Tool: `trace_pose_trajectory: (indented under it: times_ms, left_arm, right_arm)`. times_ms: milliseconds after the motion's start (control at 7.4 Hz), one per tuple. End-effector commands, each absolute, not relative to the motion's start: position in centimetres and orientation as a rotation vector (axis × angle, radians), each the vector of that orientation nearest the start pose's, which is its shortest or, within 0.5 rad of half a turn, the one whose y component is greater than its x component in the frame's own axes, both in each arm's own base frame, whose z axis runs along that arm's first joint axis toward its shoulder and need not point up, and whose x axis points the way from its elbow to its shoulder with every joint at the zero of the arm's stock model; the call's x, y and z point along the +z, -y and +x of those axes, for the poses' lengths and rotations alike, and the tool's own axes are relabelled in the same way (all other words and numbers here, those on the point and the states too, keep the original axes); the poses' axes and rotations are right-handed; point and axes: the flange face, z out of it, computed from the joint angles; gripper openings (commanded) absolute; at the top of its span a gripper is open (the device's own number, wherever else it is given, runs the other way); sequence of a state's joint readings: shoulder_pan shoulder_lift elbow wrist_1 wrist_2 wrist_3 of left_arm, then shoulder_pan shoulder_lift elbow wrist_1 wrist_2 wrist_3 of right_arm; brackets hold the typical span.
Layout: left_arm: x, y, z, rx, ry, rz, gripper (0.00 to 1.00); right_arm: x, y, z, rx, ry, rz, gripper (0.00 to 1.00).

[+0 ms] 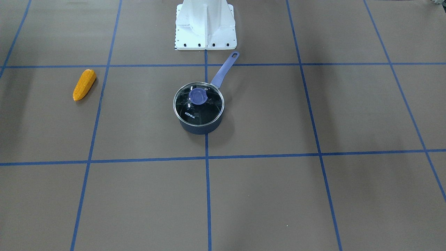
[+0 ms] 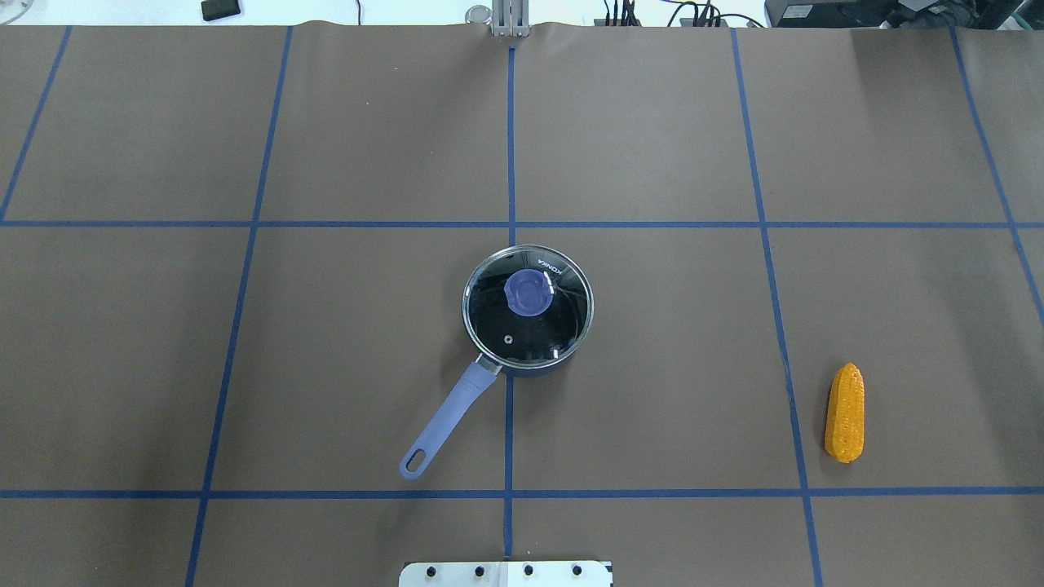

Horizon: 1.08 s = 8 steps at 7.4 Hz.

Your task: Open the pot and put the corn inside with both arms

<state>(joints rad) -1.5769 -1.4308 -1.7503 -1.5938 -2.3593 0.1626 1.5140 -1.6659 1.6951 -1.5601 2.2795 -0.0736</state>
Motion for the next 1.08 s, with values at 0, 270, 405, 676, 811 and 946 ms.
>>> trace_pose_trajectory:
  times_ms: [0,270,405,676,811,946]
  left_arm:
    - [62.7,43.8,-6.5,0.169,-0.783,0.130,0.98]
    - [62.0,43.9,-6.5,0.182,-0.779,0.148,0.98]
    - [61.9,43.9,-6.5,0.186,-0.779,0.154,0.98]
    - [58.5,44.5,-6.5,0.227,-0.778,0.267,0.98]
    - [58.0,44.8,-6.4,0.250,-0.775,0.315,0.98]
    - [56.9,45.6,-6.4,0.282,-0.762,0.394,0.98]
  right_arm:
    - [64.4,45.8,4.2,-0.140,0.710,0.047,1.00]
    - [63.7,46.0,4.2,-0.146,0.712,0.061,1.00]
    - [62.7,46.1,4.2,-0.154,0.714,0.080,1.00]
    - [60.8,47.6,4.0,-0.168,0.716,0.135,1.00]
    - [59.2,48.2,4.1,-0.200,0.713,0.234,1.00]
    - [58.5,48.7,4.1,-0.244,0.702,0.350,1.00]
